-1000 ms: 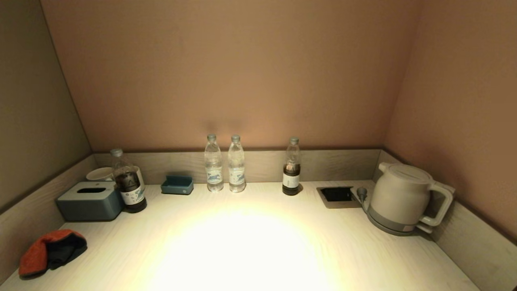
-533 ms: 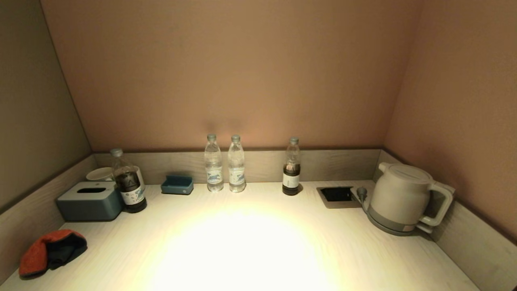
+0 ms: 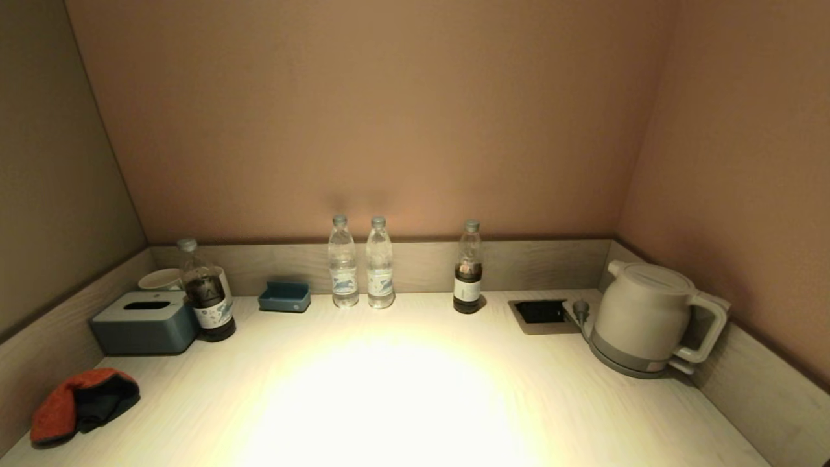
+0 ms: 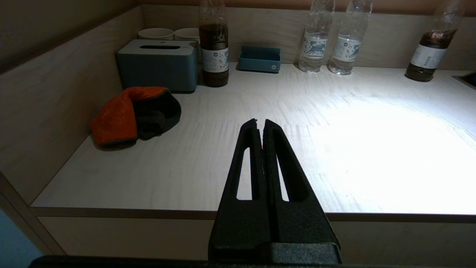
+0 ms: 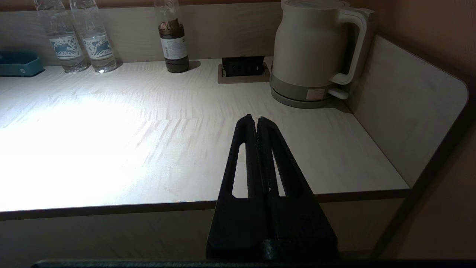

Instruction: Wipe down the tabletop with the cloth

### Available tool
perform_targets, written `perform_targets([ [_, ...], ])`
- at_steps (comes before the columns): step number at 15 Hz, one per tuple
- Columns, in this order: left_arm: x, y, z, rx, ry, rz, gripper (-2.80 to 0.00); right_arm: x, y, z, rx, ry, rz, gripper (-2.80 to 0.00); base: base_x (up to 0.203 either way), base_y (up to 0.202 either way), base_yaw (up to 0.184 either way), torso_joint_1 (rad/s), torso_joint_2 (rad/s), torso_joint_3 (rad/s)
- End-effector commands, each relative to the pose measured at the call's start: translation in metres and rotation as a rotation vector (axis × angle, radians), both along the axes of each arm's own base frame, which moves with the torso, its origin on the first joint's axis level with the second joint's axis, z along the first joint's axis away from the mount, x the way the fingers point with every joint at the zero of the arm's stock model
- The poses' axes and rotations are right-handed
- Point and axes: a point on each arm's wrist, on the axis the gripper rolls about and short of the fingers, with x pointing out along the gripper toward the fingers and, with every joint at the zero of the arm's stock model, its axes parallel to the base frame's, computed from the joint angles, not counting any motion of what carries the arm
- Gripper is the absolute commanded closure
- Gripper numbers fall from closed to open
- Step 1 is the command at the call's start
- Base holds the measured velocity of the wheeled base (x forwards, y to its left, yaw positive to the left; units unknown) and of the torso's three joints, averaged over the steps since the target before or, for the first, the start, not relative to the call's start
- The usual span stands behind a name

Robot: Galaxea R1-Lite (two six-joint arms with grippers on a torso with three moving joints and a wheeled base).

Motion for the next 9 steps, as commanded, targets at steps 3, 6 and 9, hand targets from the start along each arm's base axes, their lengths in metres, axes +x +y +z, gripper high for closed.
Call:
perform_targets([
  [3, 0.0000, 0.0000, 0.0000, -0.001, 0.000, 0.000, 0.00, 0.0001, 0.0000, 0.0001, 0.000, 0.001, 0.000, 0.00, 0.000, 0.000, 0.000, 0.000, 0.00, 0.000],
  [6, 0.0000, 0.0000, 0.0000, -0.001, 0.000, -0.001, 0.00, 0.0001, 0.0000, 0.0001, 0.000, 0.001, 0.000, 0.00, 0.000, 0.000, 0.000, 0.000, 0.00, 0.000],
  [9, 0.0000, 0.0000, 0.0000, -0.001, 0.000, 0.000, 0.00, 0.0001, 0.0000, 0.0001, 0.000, 0.001, 0.000, 0.00, 0.000, 0.000, 0.000, 0.000, 0.00, 0.000],
])
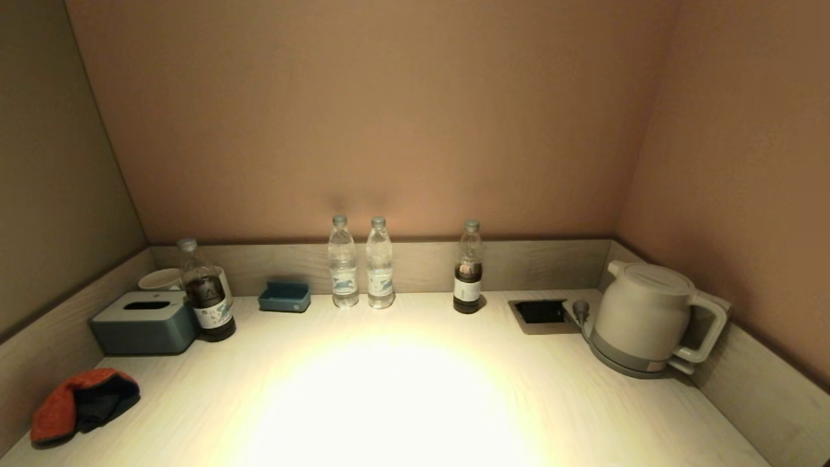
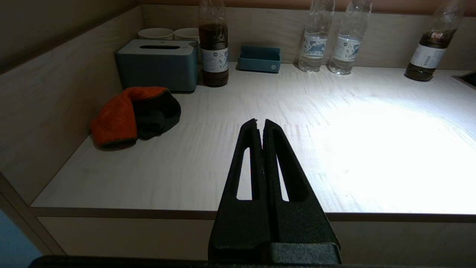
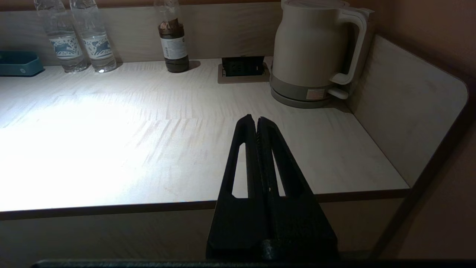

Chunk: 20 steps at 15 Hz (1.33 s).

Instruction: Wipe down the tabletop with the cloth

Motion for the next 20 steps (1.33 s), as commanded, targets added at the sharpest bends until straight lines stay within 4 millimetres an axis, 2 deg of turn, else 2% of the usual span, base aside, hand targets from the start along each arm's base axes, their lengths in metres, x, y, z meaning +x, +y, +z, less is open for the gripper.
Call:
perform_targets([
  [1, 0.0000, 0.0000, 0.0000, -0.001, 0.000, 0.001, 0.00, 0.0001, 0.0000, 0.0001, -0.001, 0.001, 0.000, 0.00, 0.000, 0.000, 0.000, 0.000, 0.00, 0.000],
  [20, 0.0000, 0.0000, 0.0001, -0.001, -0.001, 0.001, 0.00, 0.0001, 0.0000, 0.0001, 0.000, 0.001, 0.000, 0.00, 0.000, 0.000, 0.000, 0.000, 0.00, 0.000],
])
